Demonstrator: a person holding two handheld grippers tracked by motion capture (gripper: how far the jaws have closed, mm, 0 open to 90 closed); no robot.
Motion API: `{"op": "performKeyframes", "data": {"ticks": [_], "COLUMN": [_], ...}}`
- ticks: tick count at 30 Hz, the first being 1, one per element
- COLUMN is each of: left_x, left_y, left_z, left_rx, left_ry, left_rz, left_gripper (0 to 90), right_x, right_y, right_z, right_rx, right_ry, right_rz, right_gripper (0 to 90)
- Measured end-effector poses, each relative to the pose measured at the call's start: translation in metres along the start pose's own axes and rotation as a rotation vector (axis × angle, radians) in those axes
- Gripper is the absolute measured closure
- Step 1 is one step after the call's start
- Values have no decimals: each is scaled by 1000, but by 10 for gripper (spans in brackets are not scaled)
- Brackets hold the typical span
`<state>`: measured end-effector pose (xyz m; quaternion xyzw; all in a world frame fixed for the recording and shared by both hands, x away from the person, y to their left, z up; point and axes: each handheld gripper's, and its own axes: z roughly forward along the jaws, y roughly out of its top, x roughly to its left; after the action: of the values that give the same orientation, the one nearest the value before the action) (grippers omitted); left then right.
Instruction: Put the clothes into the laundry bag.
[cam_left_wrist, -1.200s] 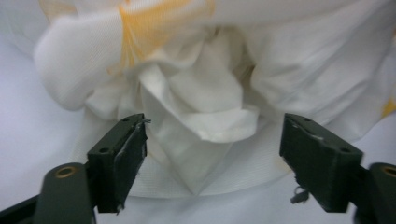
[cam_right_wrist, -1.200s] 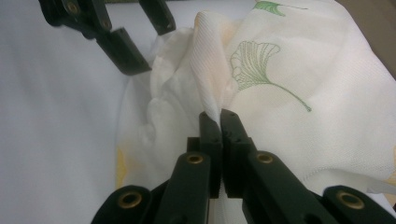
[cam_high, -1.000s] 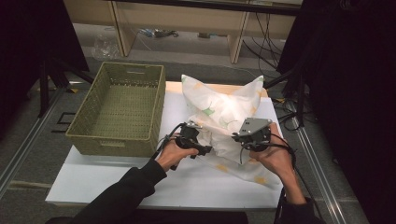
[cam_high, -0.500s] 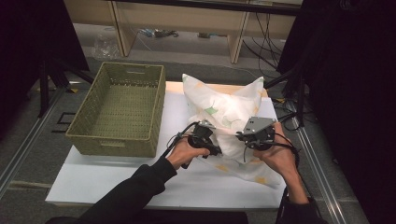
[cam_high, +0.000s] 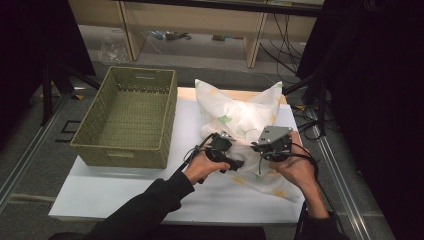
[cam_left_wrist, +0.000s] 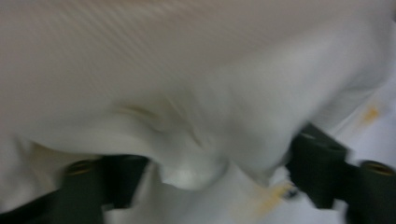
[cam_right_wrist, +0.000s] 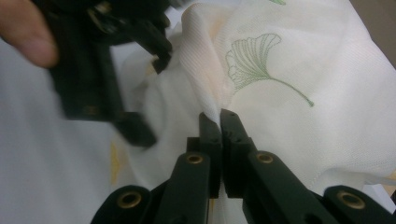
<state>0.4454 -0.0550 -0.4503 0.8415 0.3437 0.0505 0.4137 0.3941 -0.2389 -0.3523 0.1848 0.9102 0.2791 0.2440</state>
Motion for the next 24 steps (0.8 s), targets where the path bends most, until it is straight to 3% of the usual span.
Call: {"op": "performKeyframes", "data": {"ticks": [3,5,6,10,15,16,18,19,23,24], "left_x": [12,16,16,4,-1,0,6,10,21,21], "left_y": [2,4,5,17,33,35,36,35,30,30], "left_z": [8,11,11,6,6,7,18,23,34,32], "left_rx": [-57,-91,-98,-153,-245,-258,-254,-244,-225,-218], "left_ry": [17,4,7,25,30,40,105,123,140,137], "left_rz": [0,-34,-32,12,-6,7,40,22,-18,-10], "left_gripper": [644,764,795,823,827,827,828,828,808,792], "right_x": [-1,-2,-2,-3,-6,-8,-9,-9,-5,-3], "right_y": [-1,-3,-4,-2,-1,-2,-3,-3,-3,-5], "right_z": [2,4,4,-1,-20,-22,-24,-23,-10,-3], "right_rx": [0,8,5,-38,-65,-74,-82,-85,-45,-3], "right_ry": [4,6,8,11,-1,-7,0,4,29,32], "right_rz": [-1,5,12,-1,29,36,25,28,16,18], "right_gripper": [897,897,897,899,900,900,900,900,900,900]}}
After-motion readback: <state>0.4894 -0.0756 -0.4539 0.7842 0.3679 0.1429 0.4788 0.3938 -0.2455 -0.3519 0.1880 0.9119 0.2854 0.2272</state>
